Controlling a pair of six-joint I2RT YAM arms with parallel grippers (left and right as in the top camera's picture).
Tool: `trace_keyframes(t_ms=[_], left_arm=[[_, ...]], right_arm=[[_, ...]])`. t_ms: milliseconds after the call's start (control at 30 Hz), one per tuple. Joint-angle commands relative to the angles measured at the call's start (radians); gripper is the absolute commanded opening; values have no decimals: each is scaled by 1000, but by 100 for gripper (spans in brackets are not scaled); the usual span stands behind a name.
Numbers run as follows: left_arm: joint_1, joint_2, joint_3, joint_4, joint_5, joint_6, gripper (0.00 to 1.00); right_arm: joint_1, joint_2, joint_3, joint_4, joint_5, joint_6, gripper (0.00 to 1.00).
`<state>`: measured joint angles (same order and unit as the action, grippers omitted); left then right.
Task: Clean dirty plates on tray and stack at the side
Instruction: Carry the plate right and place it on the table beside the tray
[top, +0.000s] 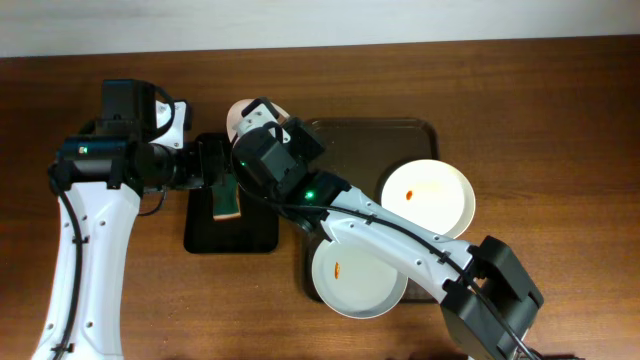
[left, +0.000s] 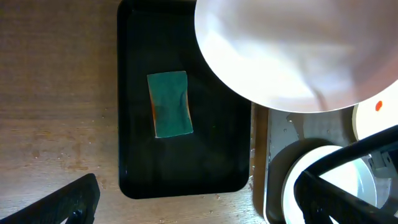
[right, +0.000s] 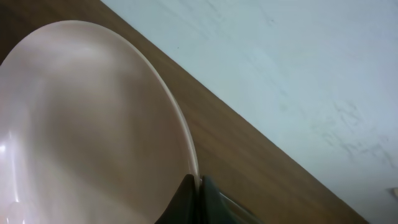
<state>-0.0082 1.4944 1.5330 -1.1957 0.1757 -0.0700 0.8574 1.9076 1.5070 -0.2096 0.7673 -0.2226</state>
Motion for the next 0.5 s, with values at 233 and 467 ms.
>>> trace_keyframes(t_ms=[233, 467], left_arm=[[-4, -10, 2, -2, 18, 18, 100], [-4, -10, 2, -2, 18, 19, 100]], right_arm=[[-607, -227, 13, -376, -691, 561, 4], [-1272, -181, -16, -700, -1041, 605, 4]])
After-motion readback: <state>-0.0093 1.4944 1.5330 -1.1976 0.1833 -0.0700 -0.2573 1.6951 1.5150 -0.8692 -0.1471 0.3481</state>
